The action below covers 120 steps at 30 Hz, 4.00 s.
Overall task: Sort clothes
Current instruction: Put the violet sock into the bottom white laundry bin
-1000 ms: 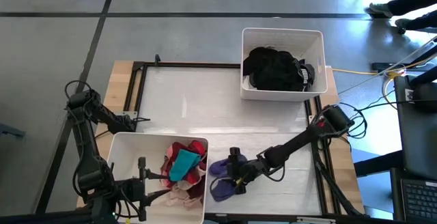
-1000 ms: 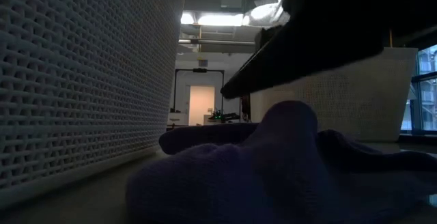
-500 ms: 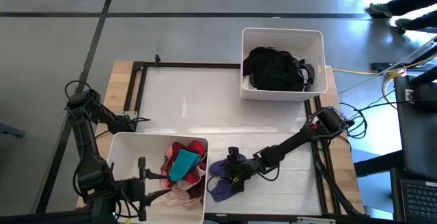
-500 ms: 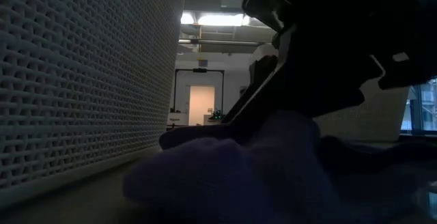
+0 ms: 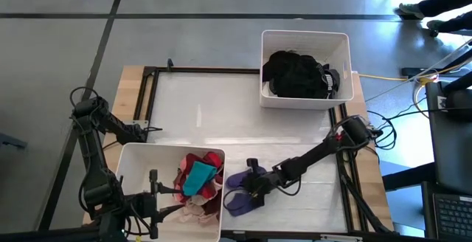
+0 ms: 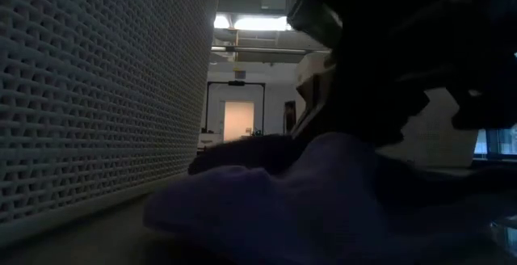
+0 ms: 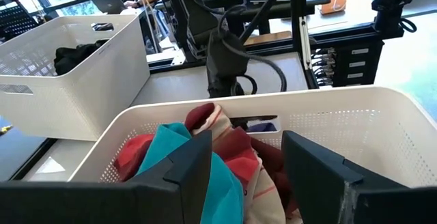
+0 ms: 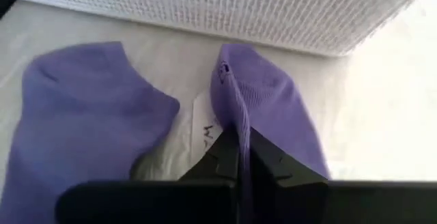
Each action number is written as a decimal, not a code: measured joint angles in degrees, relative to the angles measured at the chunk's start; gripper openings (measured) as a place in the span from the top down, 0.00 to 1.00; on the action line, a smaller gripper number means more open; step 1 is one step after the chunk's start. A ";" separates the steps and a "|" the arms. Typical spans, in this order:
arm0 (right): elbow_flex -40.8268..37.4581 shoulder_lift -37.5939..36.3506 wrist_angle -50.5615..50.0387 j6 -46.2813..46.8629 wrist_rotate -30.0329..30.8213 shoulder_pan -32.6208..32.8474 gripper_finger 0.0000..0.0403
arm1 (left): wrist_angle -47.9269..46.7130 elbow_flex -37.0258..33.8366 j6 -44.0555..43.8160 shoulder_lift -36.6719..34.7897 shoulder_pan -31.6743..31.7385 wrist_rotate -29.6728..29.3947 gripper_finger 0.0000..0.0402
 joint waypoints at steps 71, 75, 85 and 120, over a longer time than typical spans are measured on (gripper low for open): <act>28.21 -3.21 17.32 -22.25 -11.52 -9.80 0.96 | 5.34 0.00 7.62 0.00 -1.03 -2.13 0.58; 29.49 -1.81 17.06 -22.26 -11.62 -9.78 0.96 | 6.90 0.00 9.24 0.00 -1.81 -2.12 0.58; 29.66 -0.22 12.35 -18.36 -13.02 -9.71 0.74 | 6.82 0.00 9.70 0.00 -2.37 -3.32 0.58; 17.78 -15.14 -37.19 6.22 0.98 8.75 0.43 | 6.97 0.00 8.55 0.00 -2.73 -3.61 0.58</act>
